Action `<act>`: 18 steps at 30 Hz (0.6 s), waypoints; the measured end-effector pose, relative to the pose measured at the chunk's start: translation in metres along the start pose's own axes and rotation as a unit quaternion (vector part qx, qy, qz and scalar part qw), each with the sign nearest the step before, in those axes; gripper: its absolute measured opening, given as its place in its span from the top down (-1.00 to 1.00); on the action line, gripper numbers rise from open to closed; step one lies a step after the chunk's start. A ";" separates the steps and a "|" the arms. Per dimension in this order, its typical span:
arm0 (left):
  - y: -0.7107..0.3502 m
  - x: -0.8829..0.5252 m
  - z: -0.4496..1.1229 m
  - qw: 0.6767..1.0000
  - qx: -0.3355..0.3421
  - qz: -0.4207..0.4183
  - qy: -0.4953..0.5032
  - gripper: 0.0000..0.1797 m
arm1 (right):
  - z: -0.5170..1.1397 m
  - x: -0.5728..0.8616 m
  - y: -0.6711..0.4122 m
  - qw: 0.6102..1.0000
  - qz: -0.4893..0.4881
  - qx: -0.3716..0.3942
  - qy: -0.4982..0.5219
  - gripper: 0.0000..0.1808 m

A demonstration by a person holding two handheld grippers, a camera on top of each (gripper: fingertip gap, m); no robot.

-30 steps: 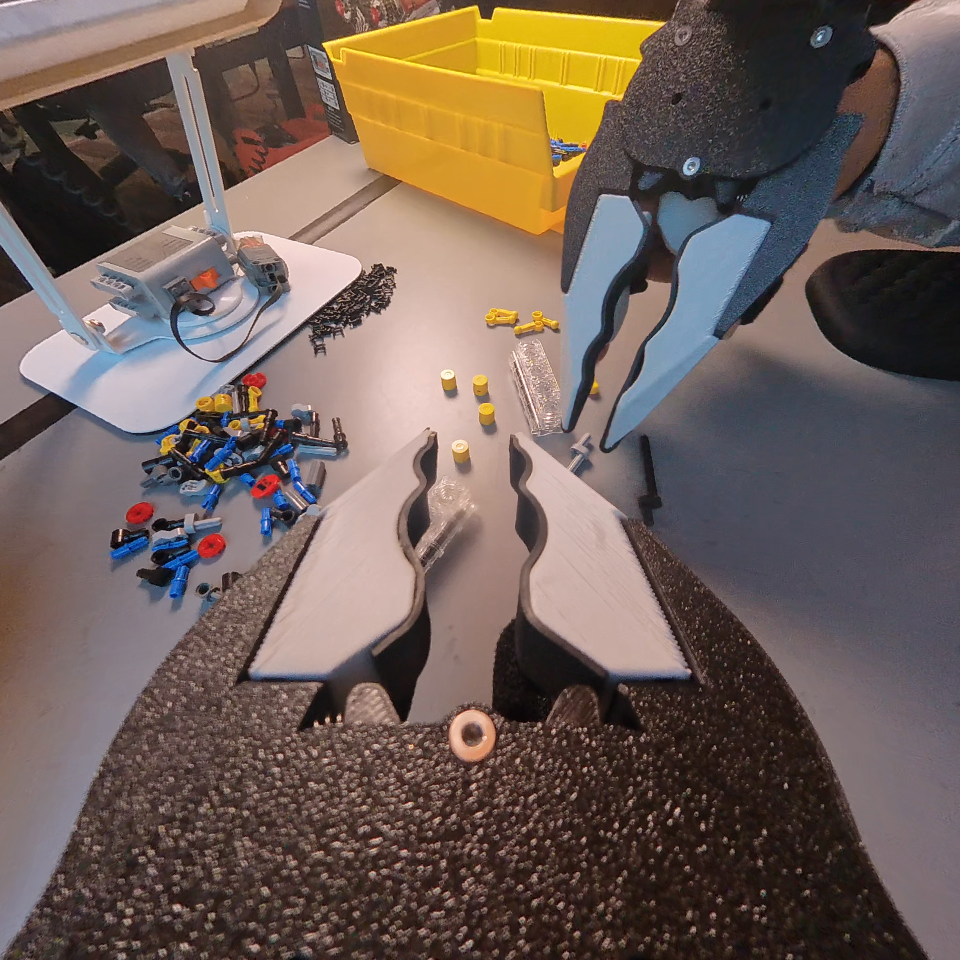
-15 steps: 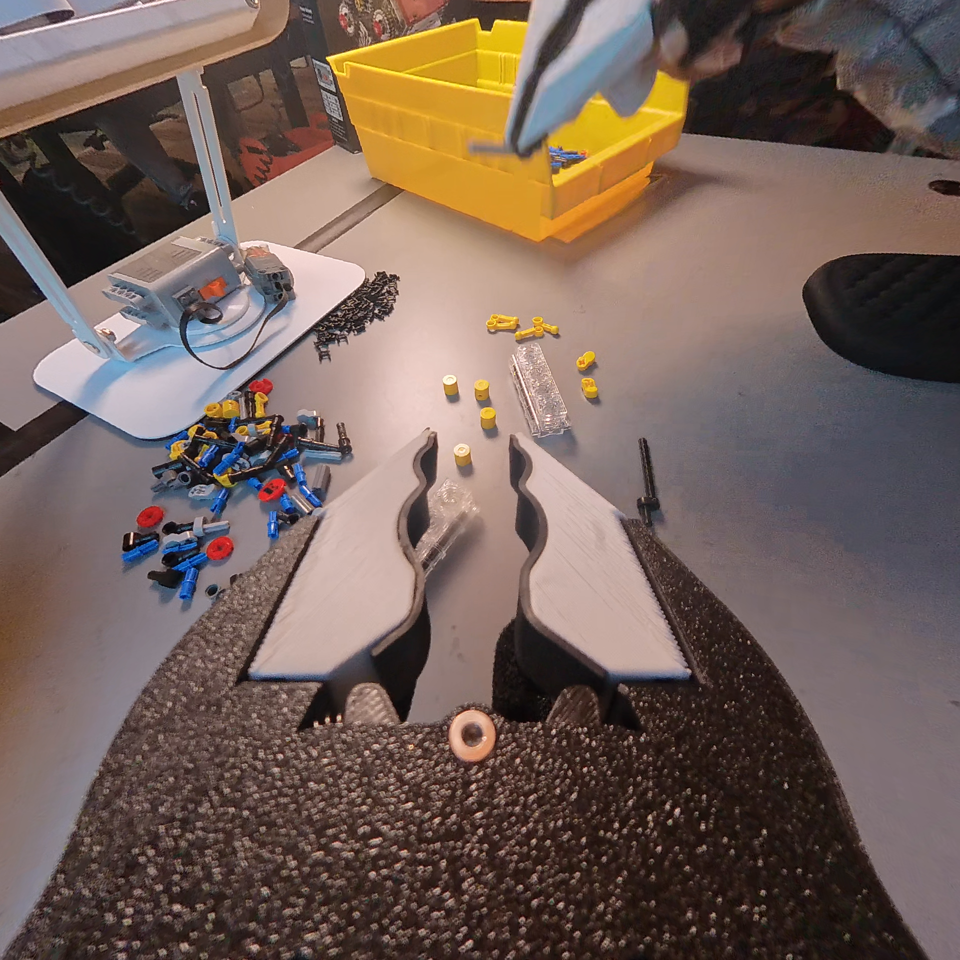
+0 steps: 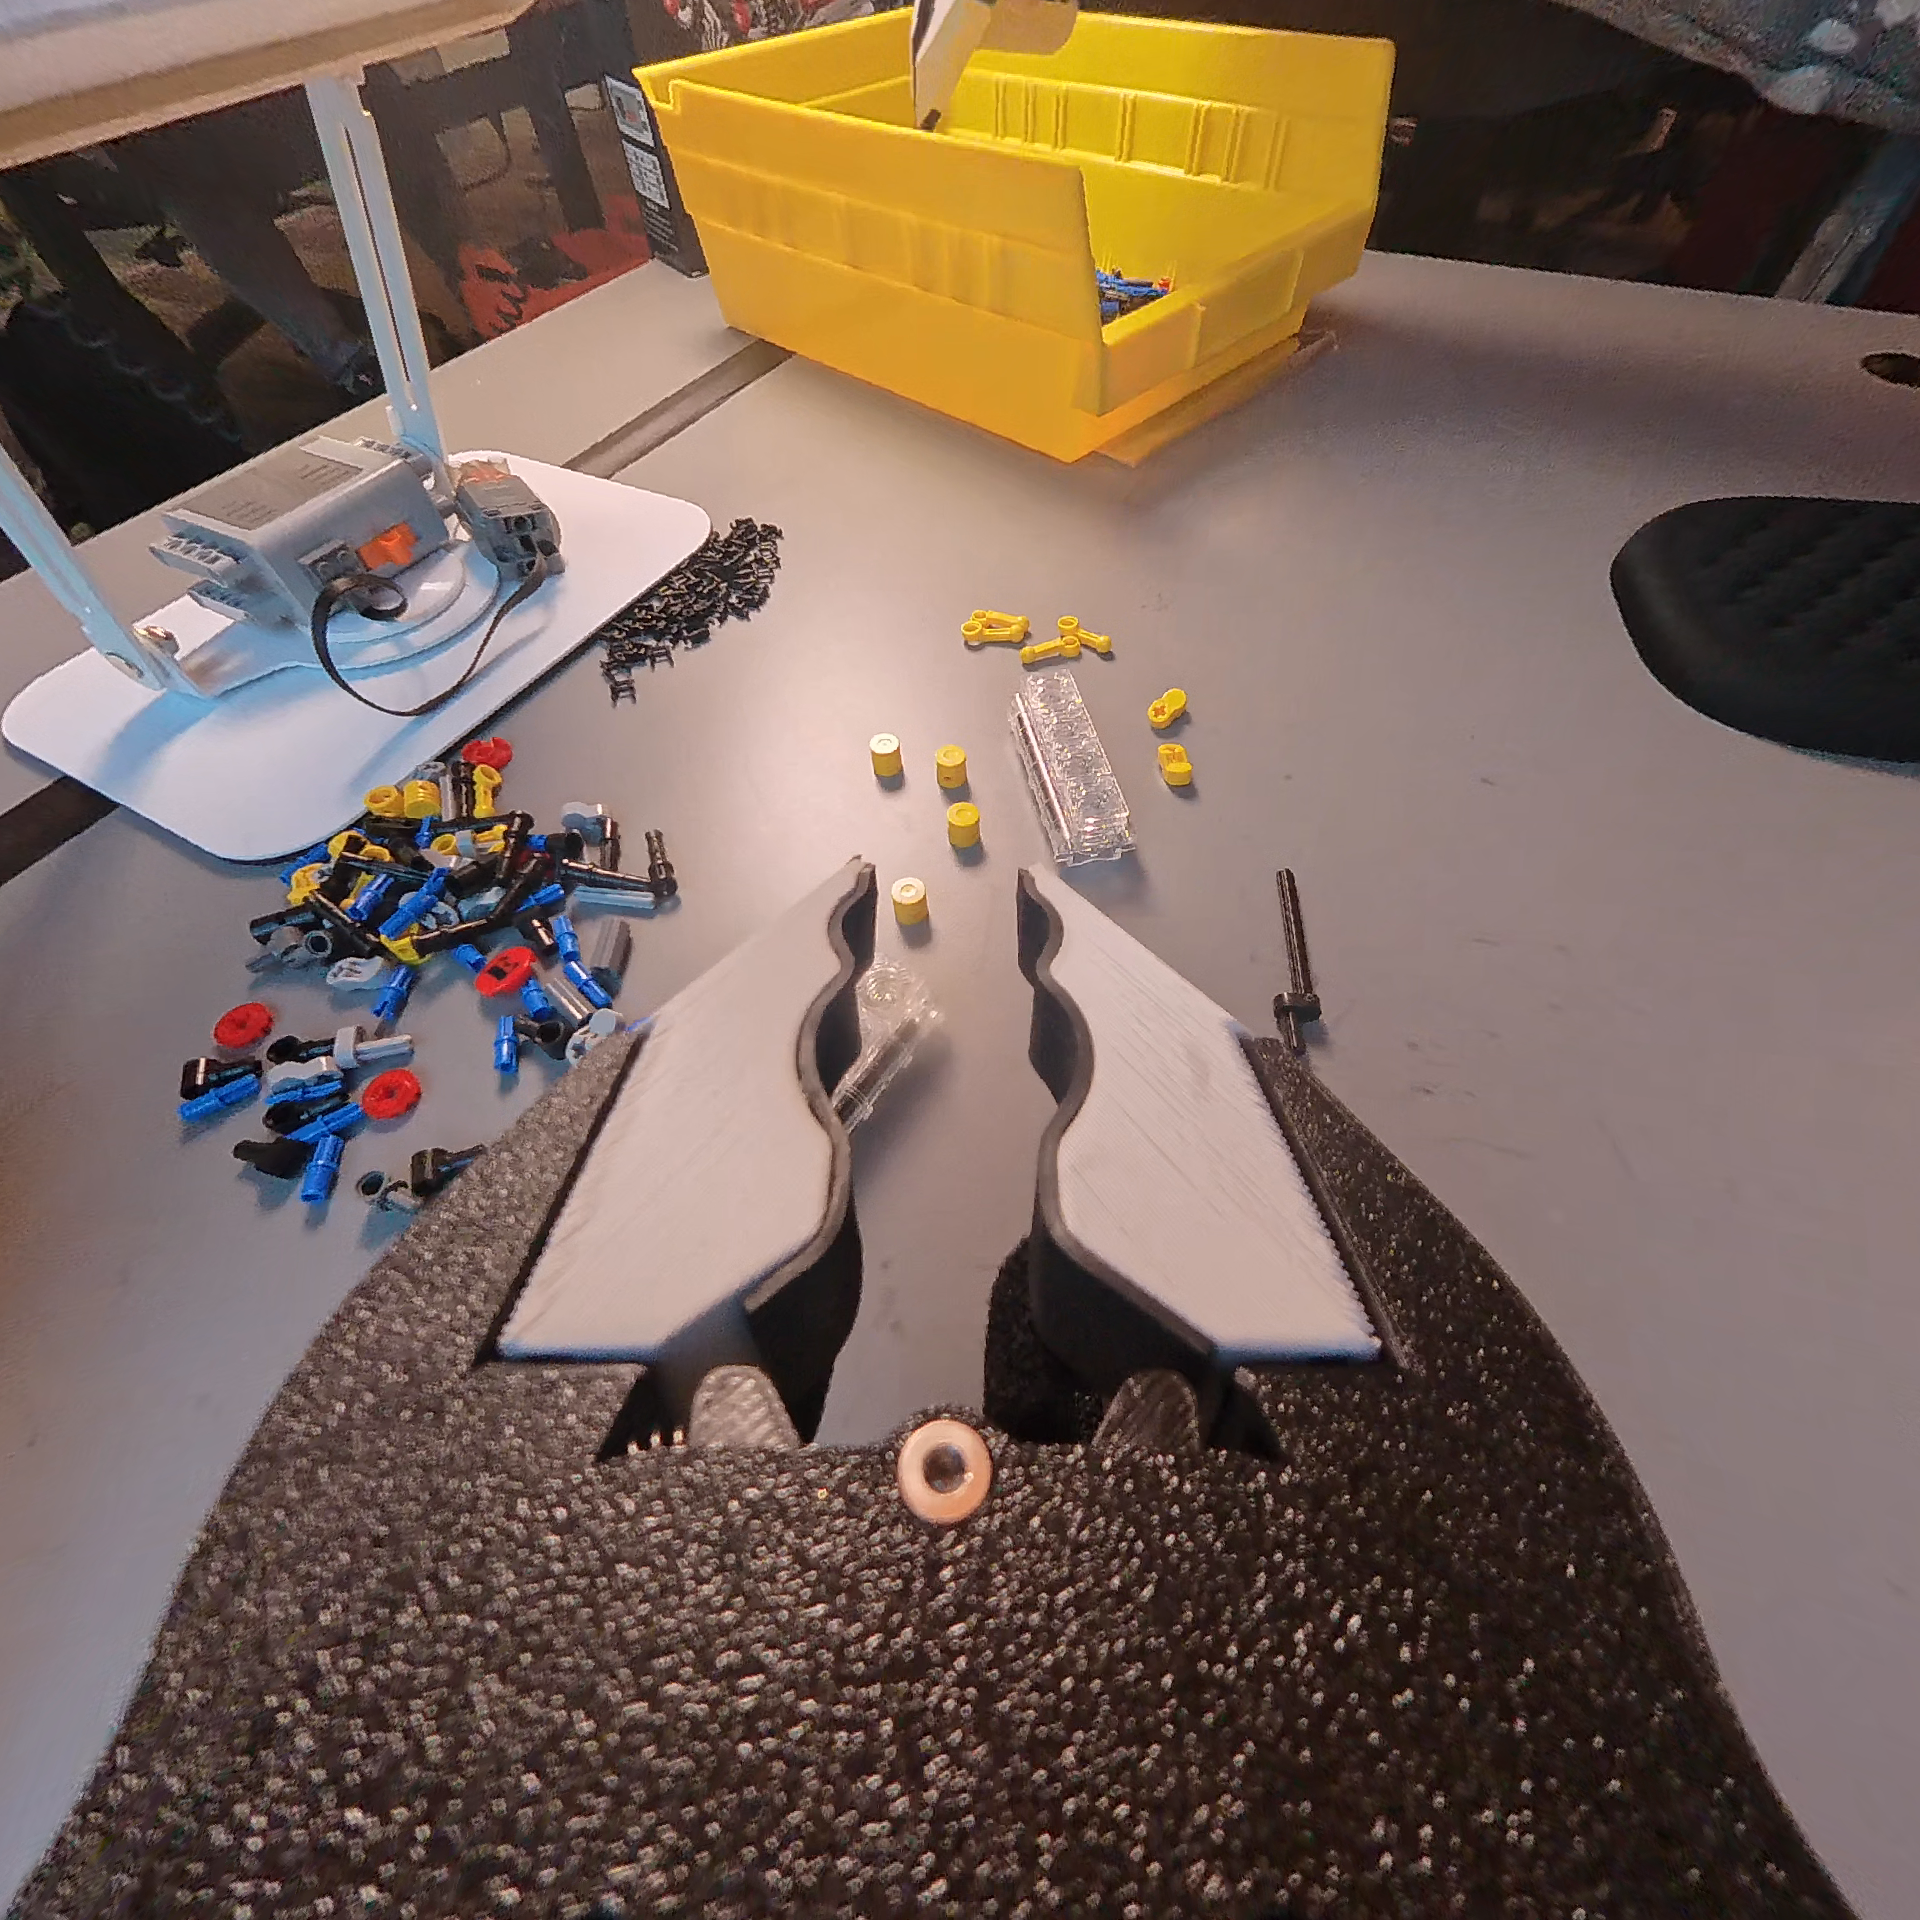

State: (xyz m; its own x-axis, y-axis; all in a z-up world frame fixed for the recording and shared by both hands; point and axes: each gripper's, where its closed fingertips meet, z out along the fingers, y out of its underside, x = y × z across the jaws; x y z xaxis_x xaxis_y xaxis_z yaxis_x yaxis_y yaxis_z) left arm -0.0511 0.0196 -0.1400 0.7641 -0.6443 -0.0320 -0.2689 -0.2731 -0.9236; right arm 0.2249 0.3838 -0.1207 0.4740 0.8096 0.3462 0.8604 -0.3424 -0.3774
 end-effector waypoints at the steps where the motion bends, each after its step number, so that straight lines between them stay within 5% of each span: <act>1: 0.001 -0.001 0.001 1.000 -0.001 -0.003 0.000 0.72 | 0.009 0.004 -0.006 1.000 0.020 0.007 -0.009 0.85; 9: 0.009 -0.007 0.004 1.000 -0.008 -0.023 -0.003 0.73 | 0.091 0.018 -0.029 0.977 0.203 0.053 -0.047 0.89; 18: 0.010 -0.008 0.004 0.999 -0.005 -0.038 0.008 0.73 | 0.109 0.028 -0.025 0.961 0.263 0.068 -0.042 0.95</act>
State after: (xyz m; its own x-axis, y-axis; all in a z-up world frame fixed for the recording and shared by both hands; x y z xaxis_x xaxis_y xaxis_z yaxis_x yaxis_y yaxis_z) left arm -0.0574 0.0247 -0.1502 0.7731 -0.6327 0.0443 -0.2166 -0.3291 -0.9191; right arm 0.1965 0.4673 -0.1952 0.8158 0.5782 0.0085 0.4703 -0.6548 -0.5916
